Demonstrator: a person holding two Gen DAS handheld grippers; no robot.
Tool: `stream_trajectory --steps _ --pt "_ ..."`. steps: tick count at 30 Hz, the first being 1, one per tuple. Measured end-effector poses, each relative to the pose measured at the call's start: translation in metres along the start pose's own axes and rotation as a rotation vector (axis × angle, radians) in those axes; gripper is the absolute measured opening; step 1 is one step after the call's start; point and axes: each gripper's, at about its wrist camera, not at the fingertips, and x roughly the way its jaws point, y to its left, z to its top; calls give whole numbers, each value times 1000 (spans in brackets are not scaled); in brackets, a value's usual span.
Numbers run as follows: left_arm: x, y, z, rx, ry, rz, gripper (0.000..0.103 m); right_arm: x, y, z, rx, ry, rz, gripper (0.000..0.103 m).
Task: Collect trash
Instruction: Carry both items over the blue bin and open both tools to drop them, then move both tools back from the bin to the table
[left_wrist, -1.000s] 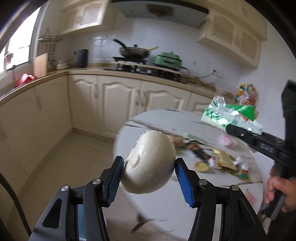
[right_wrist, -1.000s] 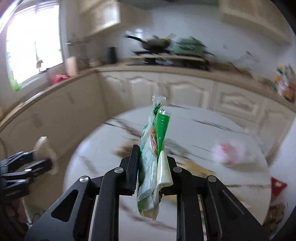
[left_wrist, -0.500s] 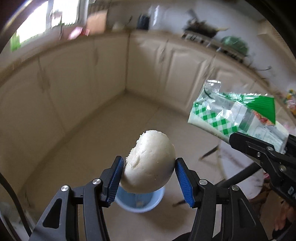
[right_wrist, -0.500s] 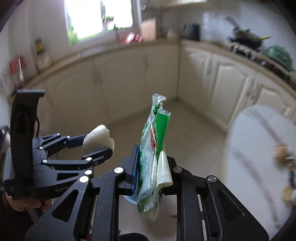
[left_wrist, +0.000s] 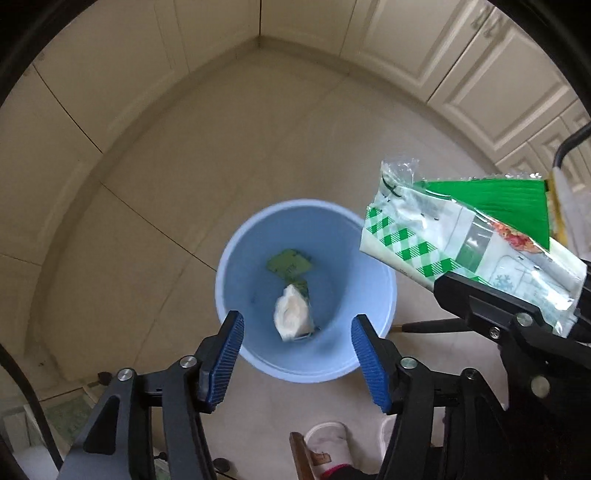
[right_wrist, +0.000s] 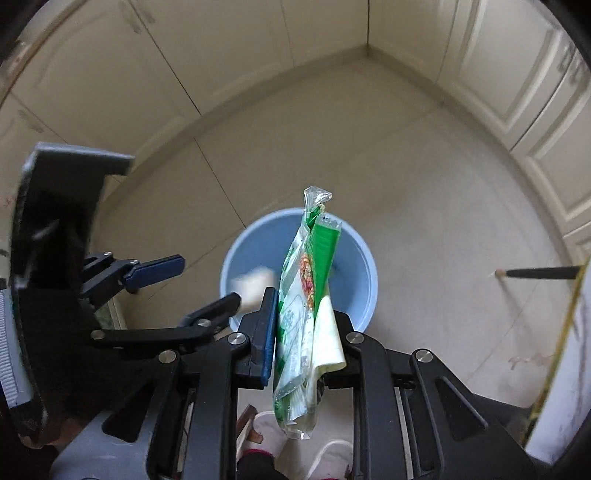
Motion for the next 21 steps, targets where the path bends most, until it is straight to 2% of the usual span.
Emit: stream_trajectory --steps 3,8,9,12,15,19,21 --pt "11 -3 14 -8 29 25 61 14 -15 4 18 35 26 19" --pt "-2 5 24 -47 11 66 65 30 -22 19 28 67 42 24" --pt "-6 0 35 -52 8 72 65 29 -23 19 24 64 47 26" --pt "-23 2 34 -79 -20 87 65 23 -22 23 21 44 65 38" --pt "-57 12 25 -118 -80 88 65 2 -12 18 9 -2 66 41" --pt "-121 -2 4 -150 -188 109 66 -50 10 18 -23 -112 36 59" --pt "-157 -13 -16 -164 -255 111 67 -84 17 14 -43 -177 19 61"
